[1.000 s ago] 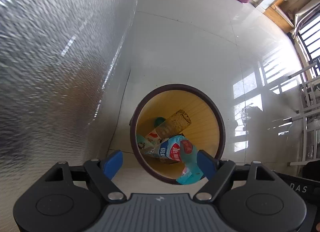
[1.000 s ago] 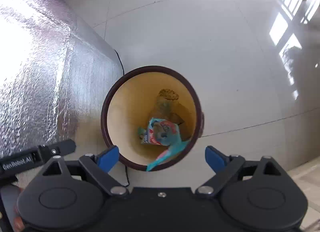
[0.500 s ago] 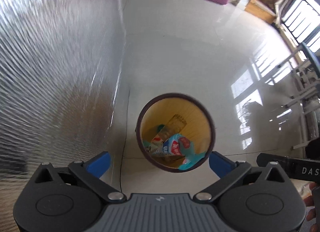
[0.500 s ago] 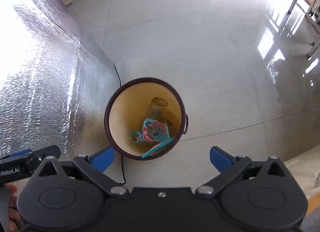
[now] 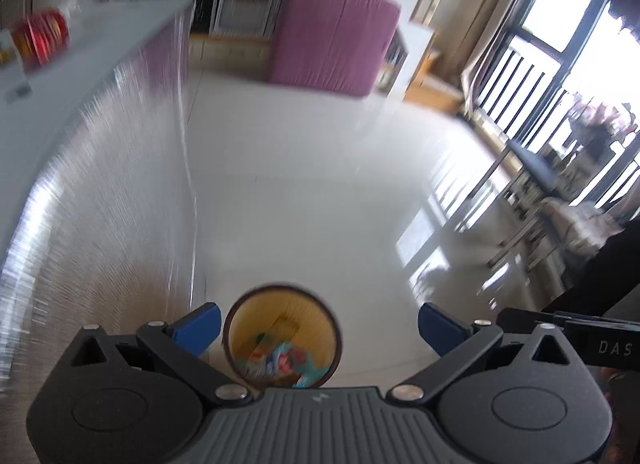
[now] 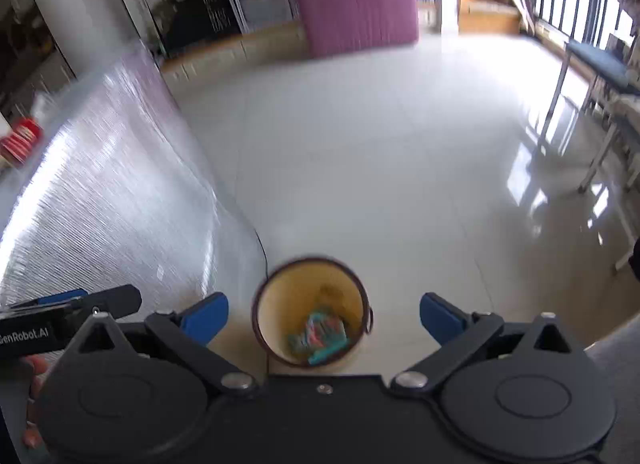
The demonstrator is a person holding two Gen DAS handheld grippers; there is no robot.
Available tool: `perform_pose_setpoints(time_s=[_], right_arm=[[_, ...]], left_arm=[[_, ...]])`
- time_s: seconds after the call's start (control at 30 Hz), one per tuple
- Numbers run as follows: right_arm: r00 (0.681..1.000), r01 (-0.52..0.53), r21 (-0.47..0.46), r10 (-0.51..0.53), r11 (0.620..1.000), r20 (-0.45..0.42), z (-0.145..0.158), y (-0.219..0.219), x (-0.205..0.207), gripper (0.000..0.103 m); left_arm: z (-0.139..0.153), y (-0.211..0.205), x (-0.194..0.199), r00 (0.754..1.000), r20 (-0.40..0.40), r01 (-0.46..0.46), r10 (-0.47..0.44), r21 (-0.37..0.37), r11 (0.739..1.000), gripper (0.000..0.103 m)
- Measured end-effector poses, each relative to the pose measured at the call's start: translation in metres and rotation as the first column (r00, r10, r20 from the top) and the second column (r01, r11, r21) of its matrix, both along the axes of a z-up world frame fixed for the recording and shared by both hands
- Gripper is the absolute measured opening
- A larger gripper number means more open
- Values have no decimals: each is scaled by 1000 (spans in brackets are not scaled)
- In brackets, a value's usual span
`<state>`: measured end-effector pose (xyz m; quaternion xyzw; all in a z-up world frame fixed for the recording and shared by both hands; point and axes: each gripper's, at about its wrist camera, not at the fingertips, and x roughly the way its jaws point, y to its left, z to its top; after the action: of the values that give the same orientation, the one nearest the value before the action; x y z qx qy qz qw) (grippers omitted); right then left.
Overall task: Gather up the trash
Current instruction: 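Lift both tools away from the wastebasket back toward the table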
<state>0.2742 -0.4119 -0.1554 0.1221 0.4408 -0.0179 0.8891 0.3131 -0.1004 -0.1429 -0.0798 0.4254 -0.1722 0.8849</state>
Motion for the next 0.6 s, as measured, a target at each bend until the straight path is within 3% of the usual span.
perform_pose_setpoints(time_s=[0.33,0.43,0.6], right_arm=[[968,-47,-6,47,999,246,82,43,-39,103],[949,-73,-2,70,997,306,100,61,-40,103],[920,-138,-2,130,990,369,123,104,-29,103]], left_arm=[[96,60,-56,977,198,-68,86,-93,993,103],[115,87,-66,956,265,-108,123,-72,992,103],[144,143,-72,900,379,-217,213,-34,976,103]])
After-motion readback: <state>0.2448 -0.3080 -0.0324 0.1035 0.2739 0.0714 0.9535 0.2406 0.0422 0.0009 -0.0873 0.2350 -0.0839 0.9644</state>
